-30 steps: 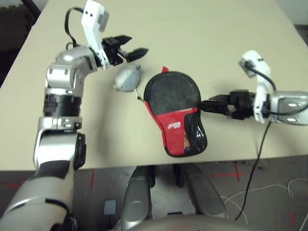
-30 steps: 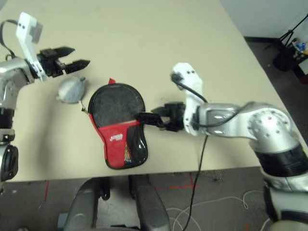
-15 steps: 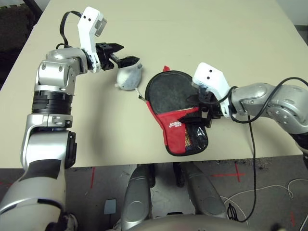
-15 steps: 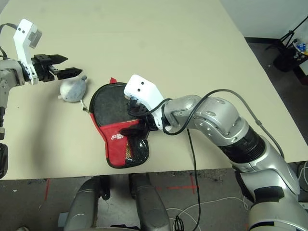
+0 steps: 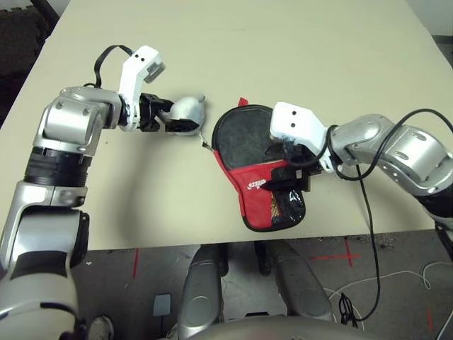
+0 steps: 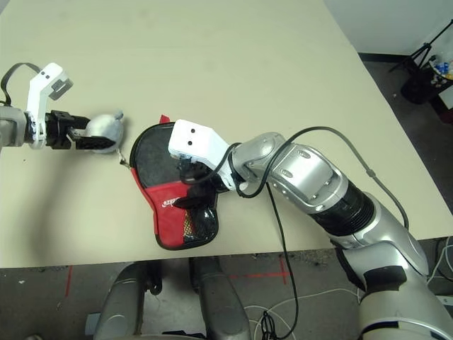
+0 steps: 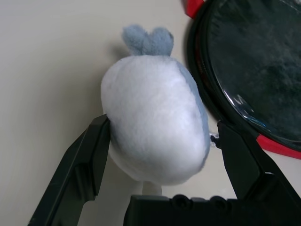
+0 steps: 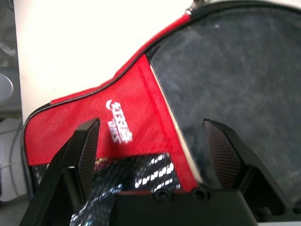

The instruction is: Store the ping-pong paddle in its case and zip it.

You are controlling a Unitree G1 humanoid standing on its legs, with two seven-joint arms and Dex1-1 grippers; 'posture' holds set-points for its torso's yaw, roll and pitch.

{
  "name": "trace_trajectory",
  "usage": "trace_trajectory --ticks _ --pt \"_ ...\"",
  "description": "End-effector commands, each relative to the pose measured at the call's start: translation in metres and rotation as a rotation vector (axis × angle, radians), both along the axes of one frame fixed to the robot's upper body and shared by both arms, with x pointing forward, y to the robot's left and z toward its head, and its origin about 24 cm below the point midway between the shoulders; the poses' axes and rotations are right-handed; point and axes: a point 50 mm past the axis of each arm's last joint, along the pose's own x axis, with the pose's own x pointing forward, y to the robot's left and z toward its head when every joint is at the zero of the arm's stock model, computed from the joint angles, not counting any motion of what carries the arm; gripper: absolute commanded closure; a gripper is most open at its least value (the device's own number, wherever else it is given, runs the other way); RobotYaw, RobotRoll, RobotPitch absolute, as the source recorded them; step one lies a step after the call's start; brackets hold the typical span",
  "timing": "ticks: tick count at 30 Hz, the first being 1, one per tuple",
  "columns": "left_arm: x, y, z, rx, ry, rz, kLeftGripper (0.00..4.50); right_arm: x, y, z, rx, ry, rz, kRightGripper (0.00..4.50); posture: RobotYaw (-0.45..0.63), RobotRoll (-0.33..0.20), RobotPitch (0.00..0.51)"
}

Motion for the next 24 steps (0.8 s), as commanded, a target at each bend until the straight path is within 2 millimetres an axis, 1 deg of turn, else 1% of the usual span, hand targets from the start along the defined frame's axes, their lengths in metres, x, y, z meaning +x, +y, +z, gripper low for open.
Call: trace_trajectory --ticks 1,5,10,14,18,21,24 --pt "-0.002 -0.004 -0.015 0.01 0.048 -0.002 0.0 0.001 0.009 -0.004 -0.016 -0.058 0.083 0.04 -0.11 0.0 0.245" --pt "0.002 -0.008 -0.017 0.003 0.035 0.008 0.0 0.004 0.017 -0.009 -0.032 -0.109 0.136 0.04 -0.11 0.0 0.242" --pt "0.007 -0.01 -0.014 -0.003 0.016 0.025 0.0 0.005 0.017 -0.022 -0.079 -0.118 0.167 0.04 -0.1 0.0 0.251" --pt "0.015 -0.01 -0.002 -0.011 -0.043 0.043 0.0 0.002 0.01 -0.035 -0.138 -0.056 0.167 0.04 -0.09 0.0 0.249" --pt "0.027 -0.008 0.006 -0.024 -0.112 0.099 0.0 0.002 0.01 -0.036 -0.135 -0.037 0.157 0.04 -0.09 0.0 0.245" --pt "0.033 -0.009 0.008 -0.041 -0.127 0.125 0.61 0.003 0.012 -0.037 -0.131 -0.03 0.153 0.0 -0.1 0.0 0.246" --pt "0.037 -0.012 0.006 -0.043 -0.127 0.124 1.56 0.004 0.013 -0.038 -0.136 -0.028 0.147 0.0 -0.11 0.0 0.24"
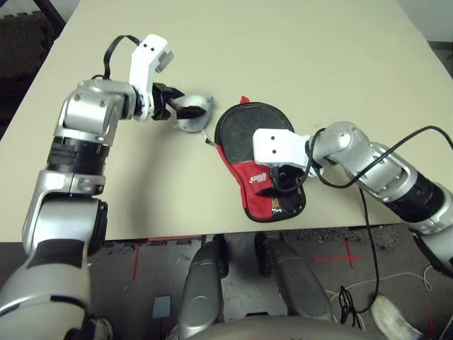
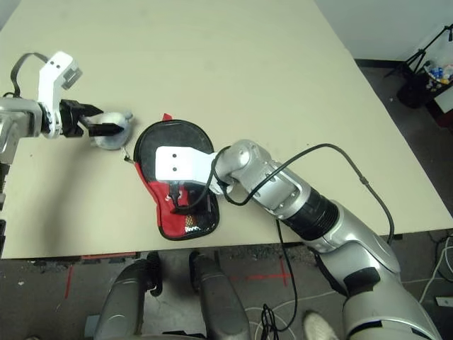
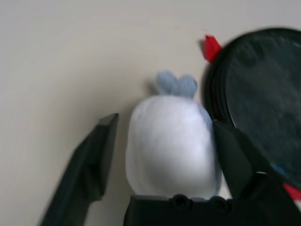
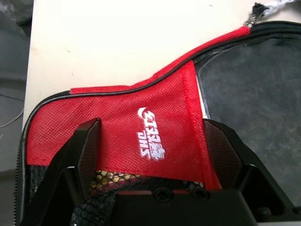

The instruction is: Store the ping-pong paddle in its case and zip it.

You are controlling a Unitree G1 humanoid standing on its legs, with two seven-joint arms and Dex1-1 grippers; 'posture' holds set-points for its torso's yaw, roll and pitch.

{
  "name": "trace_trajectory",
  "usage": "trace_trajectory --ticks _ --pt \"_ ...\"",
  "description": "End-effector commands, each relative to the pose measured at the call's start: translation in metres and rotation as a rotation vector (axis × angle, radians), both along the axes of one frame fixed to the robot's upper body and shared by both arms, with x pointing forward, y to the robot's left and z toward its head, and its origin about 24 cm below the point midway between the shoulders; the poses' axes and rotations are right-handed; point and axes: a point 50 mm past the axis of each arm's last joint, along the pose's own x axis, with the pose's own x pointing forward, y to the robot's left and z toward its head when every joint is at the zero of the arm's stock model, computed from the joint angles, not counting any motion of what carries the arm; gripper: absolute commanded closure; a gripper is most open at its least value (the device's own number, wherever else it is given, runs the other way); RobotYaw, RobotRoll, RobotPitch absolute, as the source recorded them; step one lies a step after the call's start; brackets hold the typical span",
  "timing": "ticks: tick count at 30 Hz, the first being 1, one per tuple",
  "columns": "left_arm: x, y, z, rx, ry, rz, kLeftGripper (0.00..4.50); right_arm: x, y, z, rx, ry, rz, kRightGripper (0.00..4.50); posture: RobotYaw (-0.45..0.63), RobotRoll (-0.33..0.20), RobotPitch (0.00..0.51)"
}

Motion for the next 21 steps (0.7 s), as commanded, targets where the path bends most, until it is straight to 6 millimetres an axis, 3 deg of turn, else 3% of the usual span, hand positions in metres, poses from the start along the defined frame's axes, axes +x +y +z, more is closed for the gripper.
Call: trace_trajectory --ticks 1,8,11,21 --pt "0.003 -0.001 -0.004 -0.004 0.006 0.009 1.91 -0.001 -0.002 -0.014 -0.036 0.053 -0.005 0.0 -0.11 0.0 0.24" --pt "-0.004 -0.006 -0.015 0.004 0.13 -0.058 4.18 0.004 0.0 -0.012 -0.032 0.044 -0.015 0.0 -0.11 0.0 0.24" --pt "-0.005 -0.004 -0.012 0.015 0.122 -0.055 3.61 0.006 0.0 -0.01 -0.031 0.036 -0.018 0.0 -0.11 0.0 0.24" --pt "-0.018 0.007 0.009 0.036 0.124 -0.042 0.43 0.012 0.004 -0.008 -0.02 0.014 -0.017 0.0 -0.1 0.0 0.228"
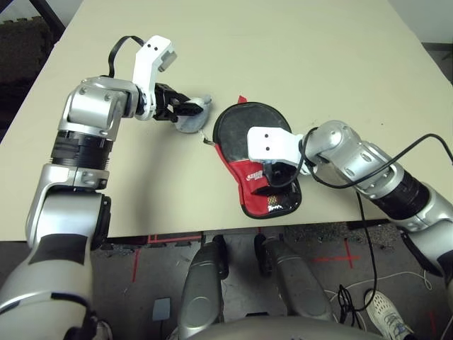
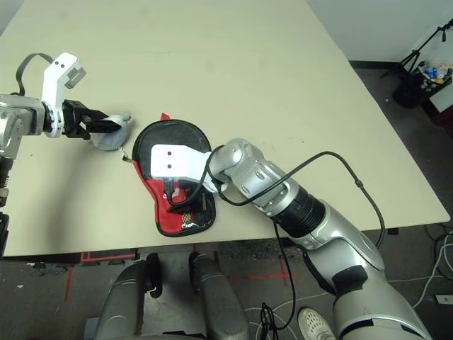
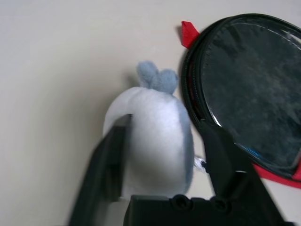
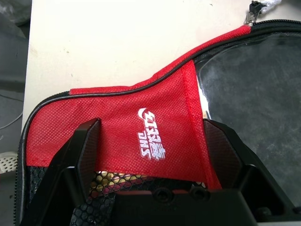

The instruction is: Store the ping-pong paddle in its case and zip it.

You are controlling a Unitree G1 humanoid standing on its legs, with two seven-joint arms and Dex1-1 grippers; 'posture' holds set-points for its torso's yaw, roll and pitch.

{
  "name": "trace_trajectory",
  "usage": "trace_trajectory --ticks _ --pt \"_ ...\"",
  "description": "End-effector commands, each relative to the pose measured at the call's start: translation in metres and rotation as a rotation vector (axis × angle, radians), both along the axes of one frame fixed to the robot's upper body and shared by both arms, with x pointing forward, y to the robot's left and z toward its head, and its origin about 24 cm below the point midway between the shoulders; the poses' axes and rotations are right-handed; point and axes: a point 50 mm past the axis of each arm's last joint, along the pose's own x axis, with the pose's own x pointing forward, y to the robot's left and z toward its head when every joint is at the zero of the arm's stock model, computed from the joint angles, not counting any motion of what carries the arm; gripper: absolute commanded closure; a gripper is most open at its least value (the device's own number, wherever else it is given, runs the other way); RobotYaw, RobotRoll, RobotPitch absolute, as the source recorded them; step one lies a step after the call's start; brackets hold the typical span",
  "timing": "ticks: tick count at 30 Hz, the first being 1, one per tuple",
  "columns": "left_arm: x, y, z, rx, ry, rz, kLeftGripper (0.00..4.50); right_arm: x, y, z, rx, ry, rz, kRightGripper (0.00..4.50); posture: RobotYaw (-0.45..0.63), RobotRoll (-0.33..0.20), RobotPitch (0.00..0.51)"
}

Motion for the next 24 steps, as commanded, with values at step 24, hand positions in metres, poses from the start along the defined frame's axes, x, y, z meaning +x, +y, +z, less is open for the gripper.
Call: trace_trajectory --ticks 24 --pt "-0.003 0.011 -0.046 0.192 0.088 0.035 0.04 0.011 0.013 0.003 0.008 -0.021 0.01 0.0 -0.11 0.0 0.225"
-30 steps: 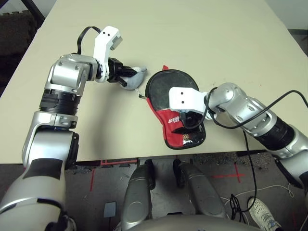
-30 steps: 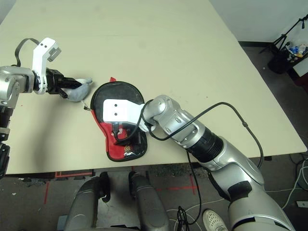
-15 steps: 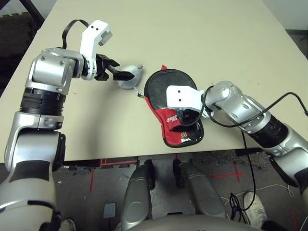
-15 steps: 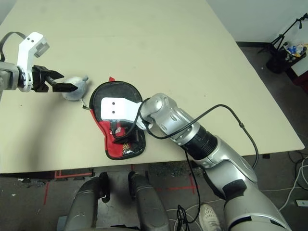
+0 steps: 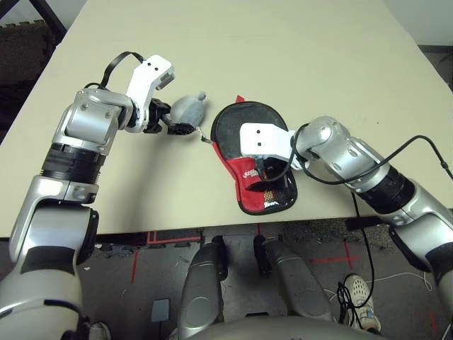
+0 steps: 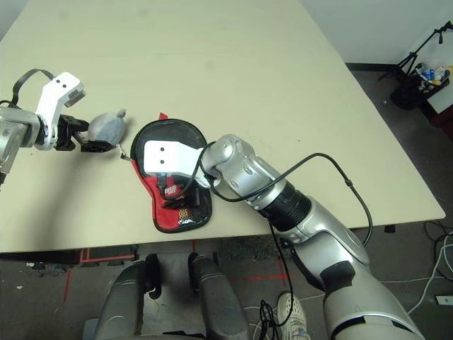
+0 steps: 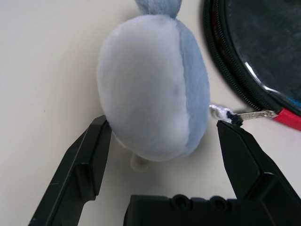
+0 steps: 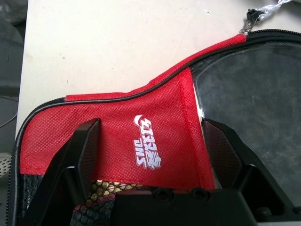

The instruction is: Store the ping-pong paddle in its case and zip it.

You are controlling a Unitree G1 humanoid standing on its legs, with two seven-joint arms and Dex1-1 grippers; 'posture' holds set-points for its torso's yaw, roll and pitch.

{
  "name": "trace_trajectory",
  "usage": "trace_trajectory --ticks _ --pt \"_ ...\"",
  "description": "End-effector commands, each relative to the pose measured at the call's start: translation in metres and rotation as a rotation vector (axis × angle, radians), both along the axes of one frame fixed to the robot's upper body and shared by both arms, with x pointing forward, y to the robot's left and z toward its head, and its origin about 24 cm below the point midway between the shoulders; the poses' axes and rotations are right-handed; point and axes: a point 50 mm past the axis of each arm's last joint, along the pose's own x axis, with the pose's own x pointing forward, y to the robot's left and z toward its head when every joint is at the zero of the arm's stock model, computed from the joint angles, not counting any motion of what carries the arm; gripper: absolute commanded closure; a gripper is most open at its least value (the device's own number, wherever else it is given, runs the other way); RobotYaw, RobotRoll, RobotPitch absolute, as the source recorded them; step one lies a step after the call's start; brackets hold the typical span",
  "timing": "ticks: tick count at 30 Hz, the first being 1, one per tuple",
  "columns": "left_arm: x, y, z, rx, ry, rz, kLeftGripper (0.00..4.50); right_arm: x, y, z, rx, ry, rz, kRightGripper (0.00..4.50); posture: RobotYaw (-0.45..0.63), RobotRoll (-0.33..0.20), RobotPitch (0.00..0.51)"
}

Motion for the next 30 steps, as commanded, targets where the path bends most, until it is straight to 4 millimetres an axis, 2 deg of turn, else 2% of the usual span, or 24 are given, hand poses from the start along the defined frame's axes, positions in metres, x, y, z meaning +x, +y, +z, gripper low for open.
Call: trace_trajectory --ticks 1,4,7,14,17,19,24,30 --pt "-0.001 -0.002 -0.017 0.011 0.064 0.006 0.04 0.002 0.002 0.002 0.001 -0.016 0.003 0.0 -0.11 0.0 0.225" --pt "0.0 -0.004 -0.02 0.01 0.081 -0.001 0.04 0.003 0.001 0.001 -0.003 -0.016 0.004 0.0 -0.11 0.0 0.228" --pt "0.001 -0.005 -0.023 0.014 0.088 -0.005 0.6 0.003 -0.001 -0.002 -0.017 -0.022 0.006 0.0 -0.11 0.0 0.229" --pt "0.008 -0.01 -0.02 0.004 0.057 -0.018 2.91 0.007 -0.005 -0.005 -0.035 -0.039 -0.009 0.0 -0.12 0.0 0.234" --pt "0.01 -0.011 -0.018 0.003 0.04 -0.014 3.78 0.012 -0.009 -0.001 -0.044 -0.06 -0.03 0.0 -0.13 0.0 0.234" --pt "0.011 -0.012 -0.017 0.002 0.04 -0.019 4.17 0.016 -0.012 0.006 -0.044 -0.048 -0.052 0.0 -0.13 0.0 0.236" --pt "0.011 -0.014 -0.018 -0.006 0.045 -0.028 4.27 0.025 -0.021 0.014 -0.07 -0.037 -0.09 0.0 -0.13 0.0 0.231" --pt "0.012 -0.016 -0.018 -0.014 0.039 -0.028 4.27 0.026 -0.028 0.006 -0.137 0.002 -0.082 0.0 -0.13 0.0 0.231"
